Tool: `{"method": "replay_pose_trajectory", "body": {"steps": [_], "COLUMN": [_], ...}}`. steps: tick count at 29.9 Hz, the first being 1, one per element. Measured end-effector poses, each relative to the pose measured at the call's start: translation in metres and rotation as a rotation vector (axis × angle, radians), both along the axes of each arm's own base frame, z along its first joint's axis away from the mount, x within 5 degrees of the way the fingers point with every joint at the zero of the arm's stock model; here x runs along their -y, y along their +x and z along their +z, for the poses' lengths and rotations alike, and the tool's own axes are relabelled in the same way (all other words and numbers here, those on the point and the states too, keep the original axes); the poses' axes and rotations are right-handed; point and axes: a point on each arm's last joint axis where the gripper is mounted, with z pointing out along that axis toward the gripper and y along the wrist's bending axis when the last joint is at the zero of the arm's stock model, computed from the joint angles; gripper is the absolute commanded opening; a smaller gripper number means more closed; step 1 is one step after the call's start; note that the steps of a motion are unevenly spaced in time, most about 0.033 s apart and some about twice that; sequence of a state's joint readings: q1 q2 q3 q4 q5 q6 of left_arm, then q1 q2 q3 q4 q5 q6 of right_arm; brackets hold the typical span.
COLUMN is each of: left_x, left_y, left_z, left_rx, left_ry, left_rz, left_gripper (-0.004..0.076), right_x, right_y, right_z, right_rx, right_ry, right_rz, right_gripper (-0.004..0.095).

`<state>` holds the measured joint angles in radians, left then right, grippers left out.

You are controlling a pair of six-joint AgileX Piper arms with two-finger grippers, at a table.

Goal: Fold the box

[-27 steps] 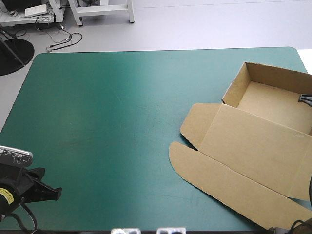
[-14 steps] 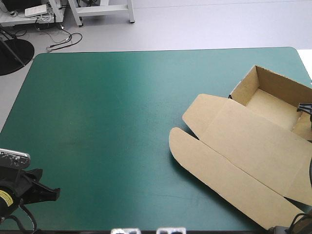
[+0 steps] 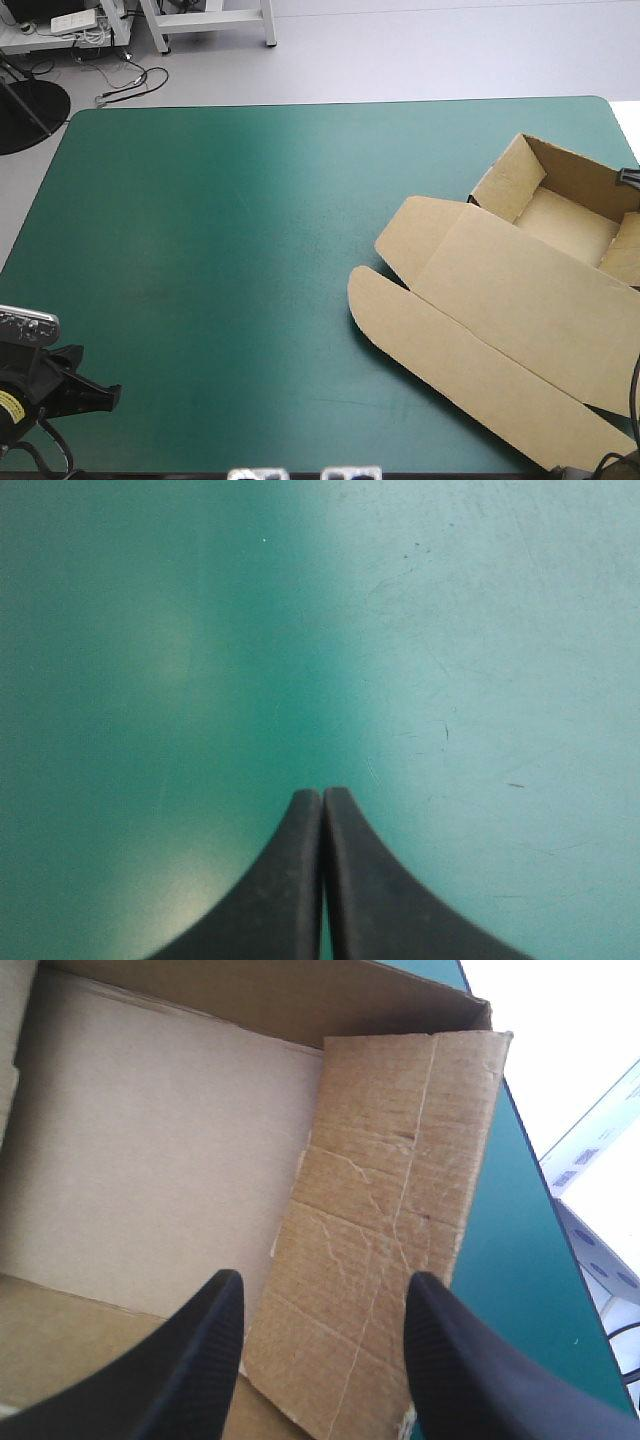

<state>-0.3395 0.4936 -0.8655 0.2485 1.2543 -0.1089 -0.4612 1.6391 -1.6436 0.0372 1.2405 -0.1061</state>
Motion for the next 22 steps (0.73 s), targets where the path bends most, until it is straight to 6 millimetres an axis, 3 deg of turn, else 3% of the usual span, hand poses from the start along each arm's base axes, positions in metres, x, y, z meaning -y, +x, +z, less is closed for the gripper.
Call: {"method": "replay_pose_trajectory", "body": {"steps": [5, 10, 17, 22], "left_x": [-0.002, -0.005, -0.004, 0.004], "left_y": [-0.006, -0.016, -0.028, -0.033], "left_z": [0.001, 0.003, -0.002, -0.024], "left_rx": [0.027, 0.064, 0.121, 0.081], "left_ry": [-0.010, -0.027, -0.083, -0.112], "left_rz": [0.000, -0.002, -0.048, -0.156], "left_gripper": [-0.0010, -0.0010, -0.0010, -0.0010], "right_x": [-0.020, -0.044, -0.076, -0.117], "right_y": [-0.021, -0.051, -0.108, -0.142], "right_z": [0.026, 0.036, 0.028, 0.008], "right_rx": [0.101, 0.162, 0.203, 0.232], "right_ry": [0.047, 0.097, 0.072, 0.072], "right_rz": [0.027, 0.096, 0.138, 0.292], "right_gripper": [0.0313, 0.0132, 0.0069, 0.0069]}}
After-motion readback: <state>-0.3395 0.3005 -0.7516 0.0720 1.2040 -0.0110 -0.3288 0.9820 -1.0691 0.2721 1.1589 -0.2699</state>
